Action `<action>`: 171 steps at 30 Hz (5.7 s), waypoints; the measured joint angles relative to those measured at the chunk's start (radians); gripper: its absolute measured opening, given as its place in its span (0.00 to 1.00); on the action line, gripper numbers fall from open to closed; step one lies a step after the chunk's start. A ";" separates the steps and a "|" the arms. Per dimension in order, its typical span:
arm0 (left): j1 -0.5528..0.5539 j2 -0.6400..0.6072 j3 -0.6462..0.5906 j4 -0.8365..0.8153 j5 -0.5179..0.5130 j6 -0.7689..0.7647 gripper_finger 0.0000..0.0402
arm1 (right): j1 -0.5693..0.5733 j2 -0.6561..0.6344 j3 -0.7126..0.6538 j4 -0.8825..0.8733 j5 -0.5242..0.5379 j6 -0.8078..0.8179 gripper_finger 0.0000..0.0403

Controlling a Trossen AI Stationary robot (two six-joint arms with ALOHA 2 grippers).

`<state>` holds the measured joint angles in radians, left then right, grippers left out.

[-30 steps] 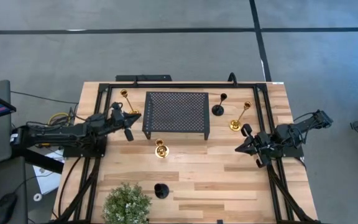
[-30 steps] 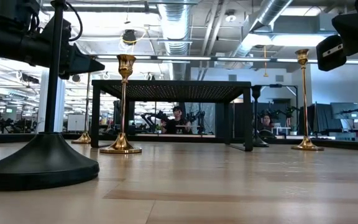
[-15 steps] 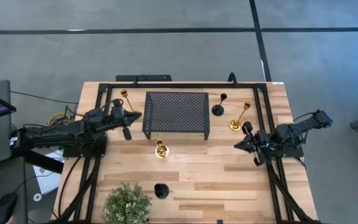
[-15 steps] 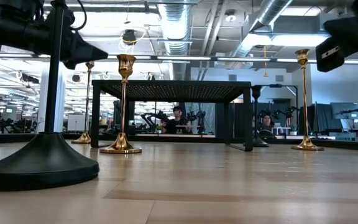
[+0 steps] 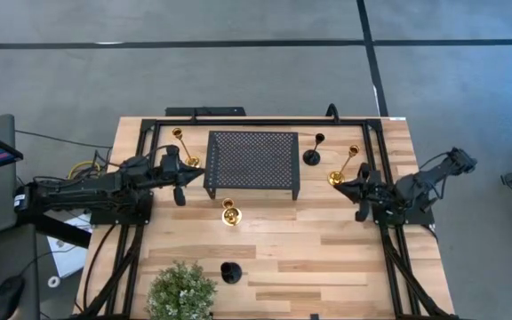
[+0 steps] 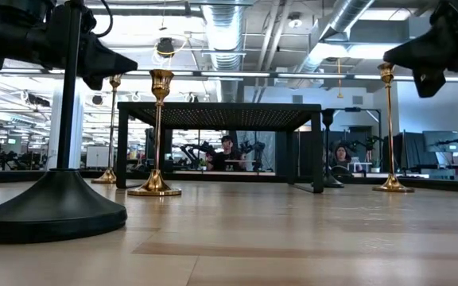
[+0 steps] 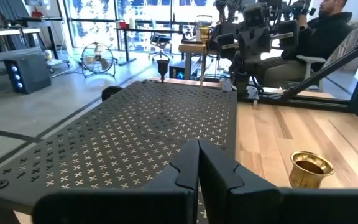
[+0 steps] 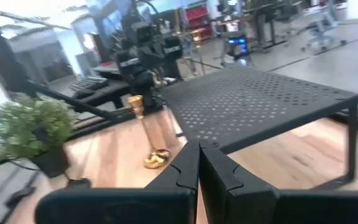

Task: Pick & Place candle stick holders
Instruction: Put the right large gold candle holder on the shelf

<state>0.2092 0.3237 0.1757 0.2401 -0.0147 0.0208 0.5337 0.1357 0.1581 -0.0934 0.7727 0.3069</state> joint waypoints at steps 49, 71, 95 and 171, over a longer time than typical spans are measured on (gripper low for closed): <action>0.000 0.000 -0.001 0.013 0.000 0.001 0.02 | -0.622 0.507 0.419 0.032 -0.658 -0.287 0.00; 0.000 0.000 -0.002 0.014 0.000 0.028 0.02 | -0.524 0.219 0.542 -0.710 -0.478 0.017 0.00; 0.000 0.000 -0.002 0.014 0.000 0.050 0.02 | -0.524 0.352 0.523 -0.956 -0.407 0.355 0.00; 0.000 0.000 -0.002 0.014 0.000 0.050 0.02 | -0.539 0.557 0.528 -0.830 -0.142 0.470 0.03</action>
<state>0.2089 0.3237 0.1741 0.2544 -0.0143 0.0711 -0.0054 0.6930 0.6863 -0.9236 0.6310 0.7765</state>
